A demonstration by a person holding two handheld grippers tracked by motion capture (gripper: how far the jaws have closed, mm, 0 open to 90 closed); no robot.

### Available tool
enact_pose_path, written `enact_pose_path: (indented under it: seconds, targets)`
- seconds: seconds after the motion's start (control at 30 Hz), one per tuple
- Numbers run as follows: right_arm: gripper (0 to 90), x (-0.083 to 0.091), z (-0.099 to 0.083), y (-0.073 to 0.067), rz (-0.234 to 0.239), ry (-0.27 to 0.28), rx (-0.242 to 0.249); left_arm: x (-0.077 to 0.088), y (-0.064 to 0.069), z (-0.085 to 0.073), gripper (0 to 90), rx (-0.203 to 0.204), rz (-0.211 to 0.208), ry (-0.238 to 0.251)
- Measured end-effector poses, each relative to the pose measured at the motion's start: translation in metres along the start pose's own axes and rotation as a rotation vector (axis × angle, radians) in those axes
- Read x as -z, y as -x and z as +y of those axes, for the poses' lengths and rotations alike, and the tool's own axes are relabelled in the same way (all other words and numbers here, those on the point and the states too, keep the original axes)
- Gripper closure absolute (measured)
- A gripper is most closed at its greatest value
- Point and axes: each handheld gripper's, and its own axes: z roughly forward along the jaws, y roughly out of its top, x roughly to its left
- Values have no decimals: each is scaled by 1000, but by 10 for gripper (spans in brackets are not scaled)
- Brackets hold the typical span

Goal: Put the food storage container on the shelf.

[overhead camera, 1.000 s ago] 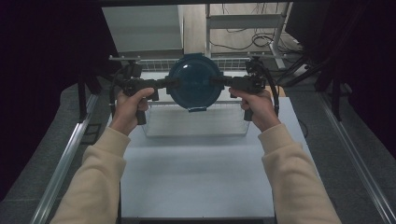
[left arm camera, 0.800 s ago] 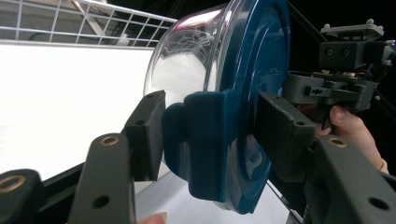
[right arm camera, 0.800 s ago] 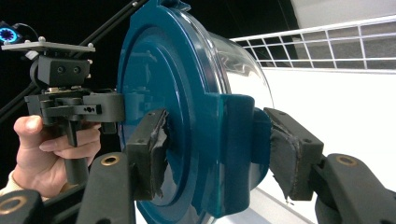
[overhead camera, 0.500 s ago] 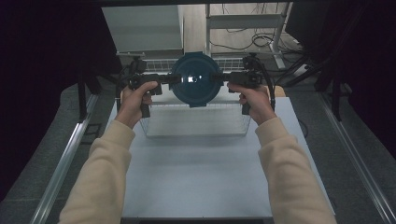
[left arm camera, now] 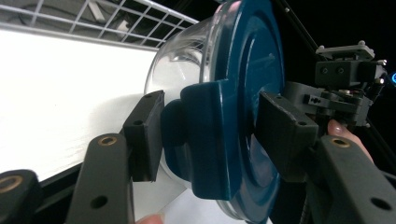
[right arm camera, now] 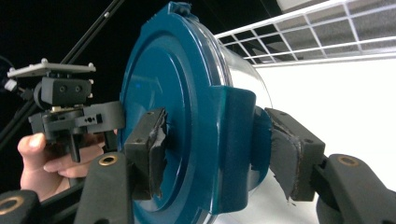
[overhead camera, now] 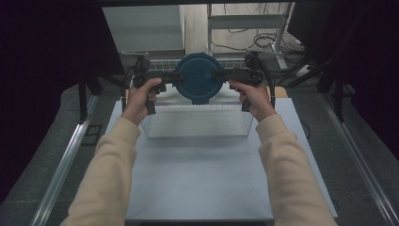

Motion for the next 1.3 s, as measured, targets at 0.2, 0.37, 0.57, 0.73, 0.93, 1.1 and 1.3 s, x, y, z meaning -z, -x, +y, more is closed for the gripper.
enact_pose_path:
  seconds: [0.2, 0.37, 0.57, 0.73, 0.93, 1.1, 1.3]
  targets:
    - [411, -4, 3, 6, -11, 11, -66, -6, -10, 4, 428, 63, -15, 0]
    - [409, -10, 5, 12, -21, 23, -126, -11, -17, 5, 417, 96, -19, 4]
    - [406, -15, 4, 20, -34, 40, -205, -16, -24, 6, 407, 132, -28, 12]
    - [406, -16, 0, 27, -24, 60, -233, -18, -26, 5, 406, 138, -35, 21]
    - [387, -15, -1, 25, -24, 72, -194, -18, -21, 4, 399, 111, 5, 50]
    - [244, -6, -1, 13, -102, 140, -69, -10, -13, 4, 298, 73, 64, 110]
    - [201, 12, -6, 1, -64, 147, 20, 10, 5, -5, 259, -63, 122, 112]
